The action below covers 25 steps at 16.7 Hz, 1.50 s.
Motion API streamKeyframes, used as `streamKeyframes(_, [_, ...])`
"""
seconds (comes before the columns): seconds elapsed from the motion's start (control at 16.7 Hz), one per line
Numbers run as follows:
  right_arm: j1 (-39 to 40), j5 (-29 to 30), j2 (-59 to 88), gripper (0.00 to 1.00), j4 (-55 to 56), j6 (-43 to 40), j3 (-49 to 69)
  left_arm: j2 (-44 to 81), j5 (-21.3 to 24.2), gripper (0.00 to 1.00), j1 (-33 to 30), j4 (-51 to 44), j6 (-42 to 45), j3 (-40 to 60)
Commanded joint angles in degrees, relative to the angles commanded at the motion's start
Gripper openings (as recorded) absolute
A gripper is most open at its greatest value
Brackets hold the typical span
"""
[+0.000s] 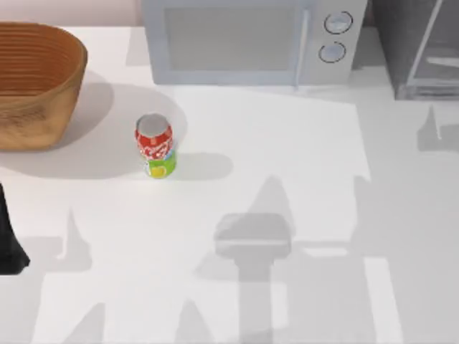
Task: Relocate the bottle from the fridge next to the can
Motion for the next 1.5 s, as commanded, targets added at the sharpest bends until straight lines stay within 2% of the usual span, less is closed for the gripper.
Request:
streamKeyframes(0.3, [-4.05, -3.68, 30.51, 1.00, 12.91, 0.09, 12.84, 0.00, 0.00, 1.00, 0.00, 0.00, 0.00, 0.00])
streamKeyframes(0.6, [-6.79, -6.21, 47.90, 1.00, 23.26, 0.16, 23.15, 0.00, 0.00, 1.00, 0.00, 0.00, 0.00, 0.00])
streamKeyframes(1.2, [-7.20, -6.67, 52.84, 1.00, 25.99, 0.18, 27.04, 0.00, 0.00, 1.00, 0.00, 0.00, 0.00, 0.00])
streamKeyframes(1.5, [-6.30, -5.59, 58.00, 1.00, 21.95, 0.15, 36.41, 0.00, 0.00, 1.00, 0.00, 0.00, 0.00, 0.00])
